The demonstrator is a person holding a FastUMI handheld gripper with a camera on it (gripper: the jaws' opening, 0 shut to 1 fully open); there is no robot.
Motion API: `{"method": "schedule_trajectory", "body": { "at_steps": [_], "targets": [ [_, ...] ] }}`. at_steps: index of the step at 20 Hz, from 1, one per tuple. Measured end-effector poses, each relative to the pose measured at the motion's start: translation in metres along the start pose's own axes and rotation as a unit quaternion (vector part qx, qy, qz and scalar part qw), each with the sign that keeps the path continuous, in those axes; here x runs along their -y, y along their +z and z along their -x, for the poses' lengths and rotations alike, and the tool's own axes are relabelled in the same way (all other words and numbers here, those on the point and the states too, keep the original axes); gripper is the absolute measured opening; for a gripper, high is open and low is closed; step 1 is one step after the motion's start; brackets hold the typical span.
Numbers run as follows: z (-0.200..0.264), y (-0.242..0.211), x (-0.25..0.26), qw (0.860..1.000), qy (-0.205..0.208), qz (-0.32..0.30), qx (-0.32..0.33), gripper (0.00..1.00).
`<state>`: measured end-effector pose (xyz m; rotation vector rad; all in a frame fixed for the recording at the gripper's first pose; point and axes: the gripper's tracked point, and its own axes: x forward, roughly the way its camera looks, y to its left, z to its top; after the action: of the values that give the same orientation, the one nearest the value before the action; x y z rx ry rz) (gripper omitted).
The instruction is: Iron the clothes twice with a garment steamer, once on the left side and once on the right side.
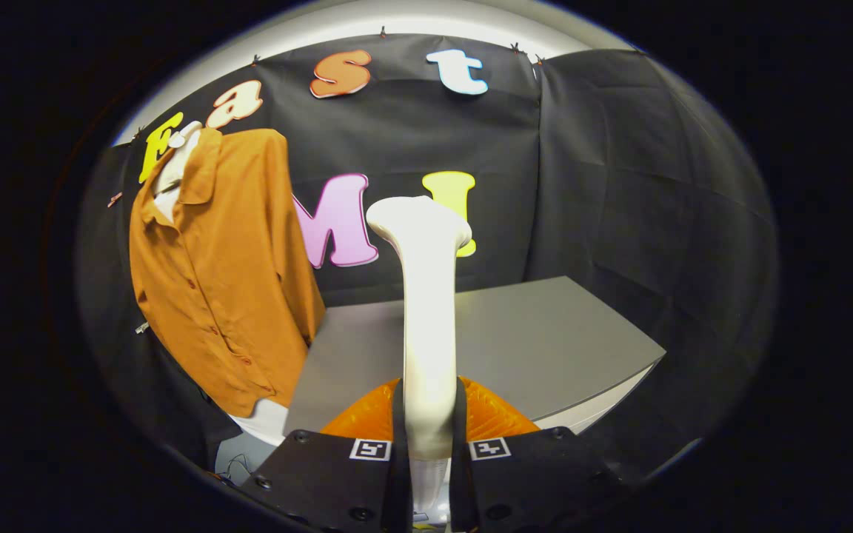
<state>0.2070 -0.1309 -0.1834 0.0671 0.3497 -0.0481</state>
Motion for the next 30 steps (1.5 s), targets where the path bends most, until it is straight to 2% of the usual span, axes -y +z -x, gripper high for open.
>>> {"method": "schedule_trajectory", "body": {
  "at_steps": [6,10,14,22,30],
  "targets": [
    [0.035,0.023,-0.087,0.996,0.021,0.014,0.089,0.23],
    [0.033,0.022,-0.142,0.994,0.051,0.021,0.090,0.23],
    [0.022,0.019,-0.179,0.993,0.061,0.023,0.097,0.23],
    [-0.010,0.009,-0.216,0.989,0.052,0.059,0.125,0.23],
    [-0.037,-0.018,-0.223,0.991,0.033,0.075,0.104,0.23]
  ]
}}
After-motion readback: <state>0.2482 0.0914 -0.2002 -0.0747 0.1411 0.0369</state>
